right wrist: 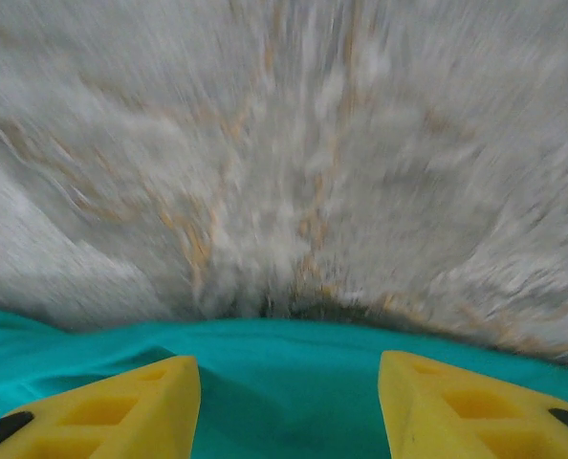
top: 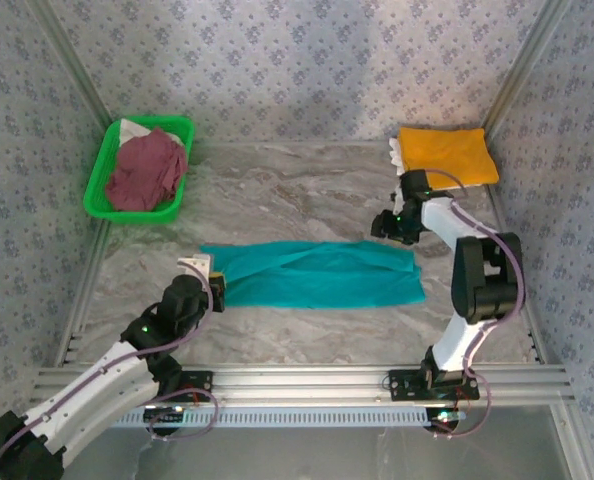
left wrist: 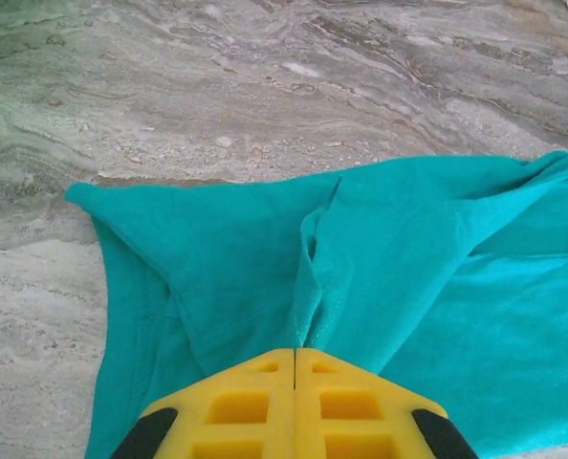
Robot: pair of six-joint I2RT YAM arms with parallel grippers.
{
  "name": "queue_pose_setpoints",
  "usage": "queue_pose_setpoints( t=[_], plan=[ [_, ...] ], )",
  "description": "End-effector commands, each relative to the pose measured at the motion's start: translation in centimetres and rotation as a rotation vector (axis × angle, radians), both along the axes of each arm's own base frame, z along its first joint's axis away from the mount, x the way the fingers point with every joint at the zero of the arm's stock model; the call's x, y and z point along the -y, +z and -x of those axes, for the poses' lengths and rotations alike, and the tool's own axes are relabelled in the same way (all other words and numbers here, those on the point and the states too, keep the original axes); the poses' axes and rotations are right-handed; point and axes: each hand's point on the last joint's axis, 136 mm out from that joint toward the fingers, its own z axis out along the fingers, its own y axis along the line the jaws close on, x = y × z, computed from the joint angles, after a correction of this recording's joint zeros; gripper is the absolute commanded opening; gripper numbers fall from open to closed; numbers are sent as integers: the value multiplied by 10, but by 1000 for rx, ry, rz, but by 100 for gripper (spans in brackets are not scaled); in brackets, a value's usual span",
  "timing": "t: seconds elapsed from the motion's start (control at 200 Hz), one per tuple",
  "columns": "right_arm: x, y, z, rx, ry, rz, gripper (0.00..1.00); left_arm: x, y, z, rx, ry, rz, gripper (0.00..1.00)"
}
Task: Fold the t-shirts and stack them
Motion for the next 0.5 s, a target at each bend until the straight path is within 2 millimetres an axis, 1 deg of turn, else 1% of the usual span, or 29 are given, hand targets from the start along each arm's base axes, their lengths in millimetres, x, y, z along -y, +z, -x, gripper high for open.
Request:
queue_pose_setpoints(
  t=[0.0,0.03,0.075,0.125,0.2,0.295,0.315,0.385,0.435,0.46,0.475,0.495],
  plan=[
    [-10,-23,31,-154,78,-3,54,-3,-3,1,0,20,1,0],
    [-10,-28,32,-164,79,-4,50,-4,-3,1,0,21,1,0],
    [-12,-34,35,-177,84,-7,39,-3,-3,0,0,20,2,0],
    [-14,-37,38,-168,94,-10,35,-4,-3,1,-1,21,-1,0],
    [-13,-37,41,-145,97,8,22,-4,-3,0,1,23,0,0],
    [-12,-31,41,-110,98,16,9,-4,-4,0,1,23,-1,0],
    [-11,-30,40,-103,96,20,8,-4,-4,0,0,23,-1,0],
    [-7,-24,38,-71,91,43,8,-3,-3,-1,1,23,-1,0],
    [-5,-15,34,-34,87,62,2,-3,-3,0,0,21,0,0],
    [-3,-10,34,-19,84,68,2,-3,-4,0,-2,21,-3,0],
    [-4,-6,28,14,84,68,2,-3,-4,0,-1,21,-3,0],
    [-3,-2,26,36,83,72,2,-3,-4,0,-2,21,-2,0]
  ],
)
